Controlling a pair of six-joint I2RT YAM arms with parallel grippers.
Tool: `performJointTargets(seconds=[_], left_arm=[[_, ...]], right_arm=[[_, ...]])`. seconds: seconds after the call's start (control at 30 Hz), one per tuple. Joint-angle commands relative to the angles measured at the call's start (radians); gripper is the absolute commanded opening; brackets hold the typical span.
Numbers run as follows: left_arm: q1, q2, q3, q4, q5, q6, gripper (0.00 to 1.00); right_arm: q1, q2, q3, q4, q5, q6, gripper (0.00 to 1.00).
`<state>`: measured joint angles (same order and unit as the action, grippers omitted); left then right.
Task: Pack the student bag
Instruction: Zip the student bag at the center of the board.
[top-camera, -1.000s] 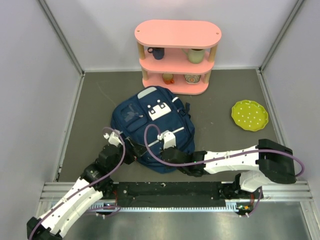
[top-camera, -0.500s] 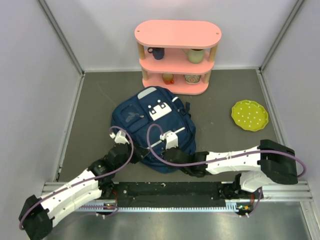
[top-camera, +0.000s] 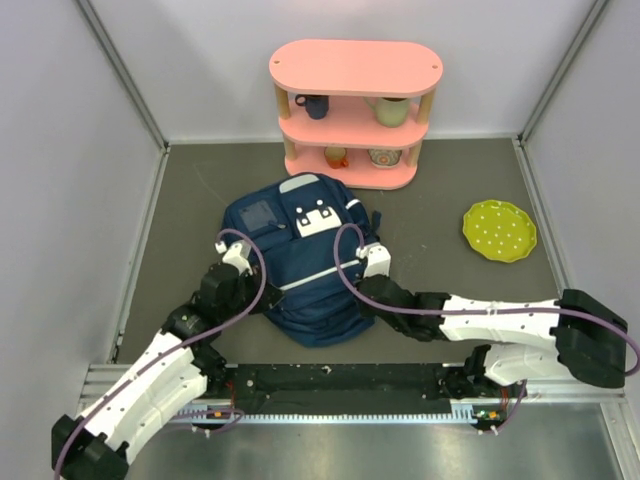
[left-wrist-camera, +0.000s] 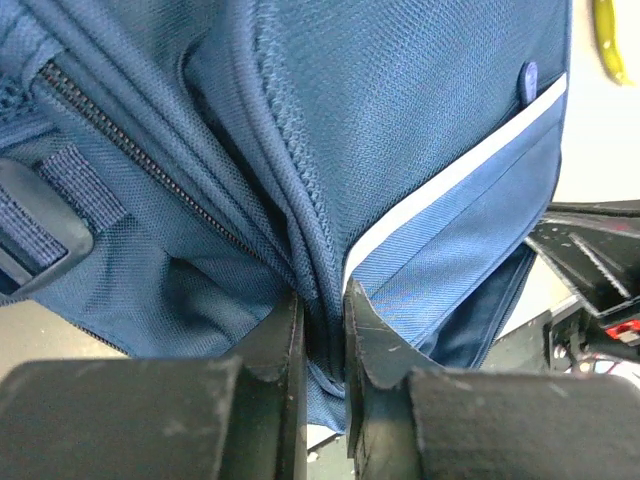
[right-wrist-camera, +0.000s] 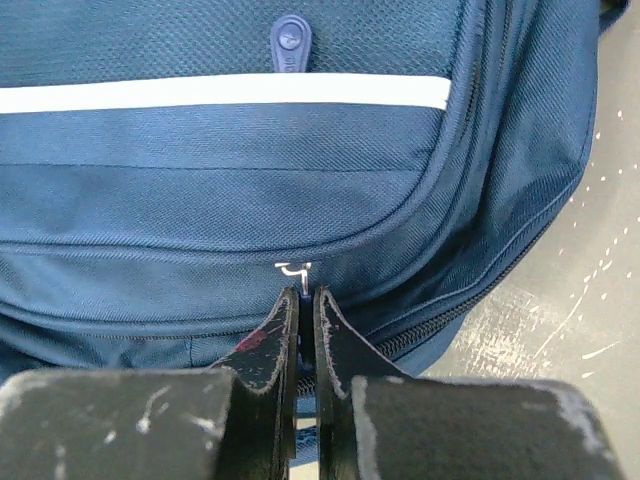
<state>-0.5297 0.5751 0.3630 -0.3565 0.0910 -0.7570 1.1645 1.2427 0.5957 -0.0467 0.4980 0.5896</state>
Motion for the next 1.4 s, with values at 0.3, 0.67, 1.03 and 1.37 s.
performJointTargets(seconds=[0.3,0.67,1.03,1.37], left_arm=[[0.097,0.236,0.2,-0.003,0.11,0.297,0.0],[0.128,0.203,0.214,0.021,0.059,0.17,0.85],[0.123,-0.159,-0.034,0.025,0.124,-0.203,0.97],[0.036,-0.25,-0.116,0.063,-0.008,-0.36,0.98]], right_arm=[[0.187,-0.109,-0.028,-0.065,0.059,-0.013,0.0],[0.233,0.075,0.09,-0.061,0.076,0.108,0.0],[0.101,0.026,0.041,0.063,-0.044,0.021,0.0],[0.101,0.087,0.035,0.131,-0.116,0.055,0.0]])
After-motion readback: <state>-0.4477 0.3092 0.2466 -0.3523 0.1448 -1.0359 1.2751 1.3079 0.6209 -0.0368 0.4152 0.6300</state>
